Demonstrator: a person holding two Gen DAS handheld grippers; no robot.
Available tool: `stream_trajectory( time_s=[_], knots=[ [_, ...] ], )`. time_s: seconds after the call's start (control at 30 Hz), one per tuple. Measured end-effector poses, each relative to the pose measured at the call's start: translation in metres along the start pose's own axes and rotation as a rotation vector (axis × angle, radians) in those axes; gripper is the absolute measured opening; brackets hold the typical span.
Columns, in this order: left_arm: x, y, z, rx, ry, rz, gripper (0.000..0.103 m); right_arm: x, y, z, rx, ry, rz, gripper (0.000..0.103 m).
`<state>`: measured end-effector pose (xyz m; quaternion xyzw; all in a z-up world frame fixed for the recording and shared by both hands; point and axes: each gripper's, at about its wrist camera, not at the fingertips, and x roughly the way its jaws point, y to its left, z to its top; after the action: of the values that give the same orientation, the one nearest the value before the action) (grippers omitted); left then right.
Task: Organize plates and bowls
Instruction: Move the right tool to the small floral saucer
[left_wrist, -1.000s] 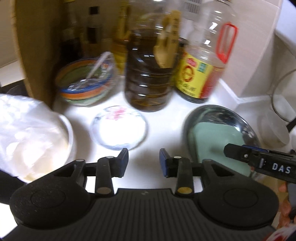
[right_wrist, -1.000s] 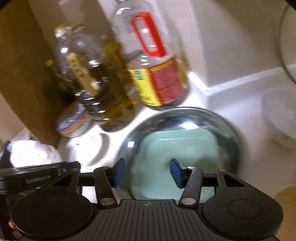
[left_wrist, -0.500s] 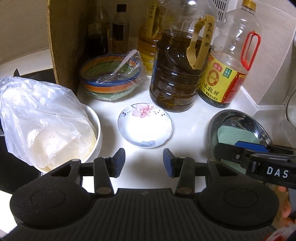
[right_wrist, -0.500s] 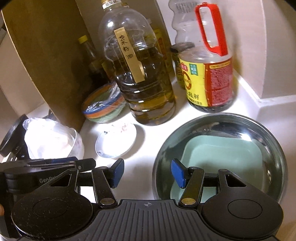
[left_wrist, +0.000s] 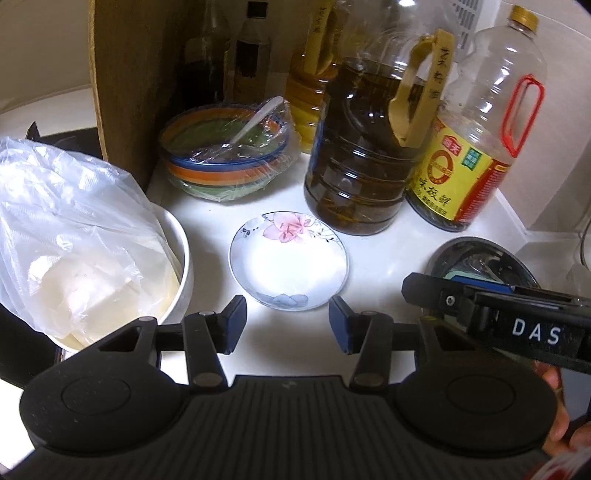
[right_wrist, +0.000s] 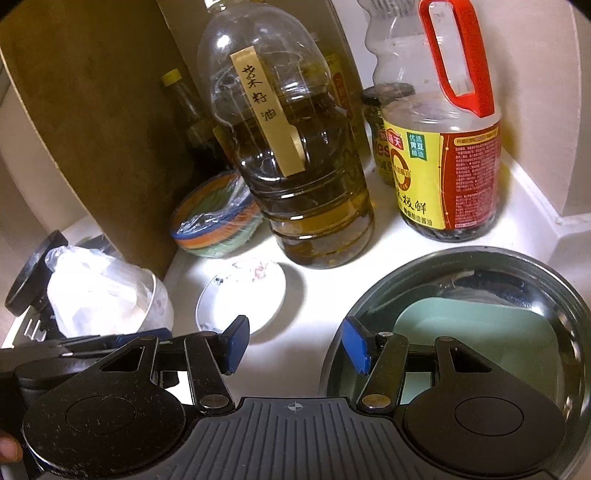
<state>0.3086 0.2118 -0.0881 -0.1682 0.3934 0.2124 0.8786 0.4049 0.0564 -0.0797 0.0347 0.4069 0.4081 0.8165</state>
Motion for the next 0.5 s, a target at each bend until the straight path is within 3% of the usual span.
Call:
stream_trajectory(
  time_s=[0.17, 0.27, 0.5],
  knots=[
    [0.009, 0.000, 0.002, -0.038, 0.007, 0.027, 0.044, 0.014, -0.002, 0.005, -0.020, 0.015, 0.012, 0.055],
    [0.015, 0.001, 0.004, -0.067, 0.007, 0.040, 0.044, 0.025, -0.003, 0.009, -0.031, 0.033, 0.024, 0.045],
    [0.025, 0.005, 0.006, -0.126, 0.011, 0.077, 0.038, 0.052, -0.001, 0.018, -0.067, 0.064, 0.040, 0.037]
  ],
)
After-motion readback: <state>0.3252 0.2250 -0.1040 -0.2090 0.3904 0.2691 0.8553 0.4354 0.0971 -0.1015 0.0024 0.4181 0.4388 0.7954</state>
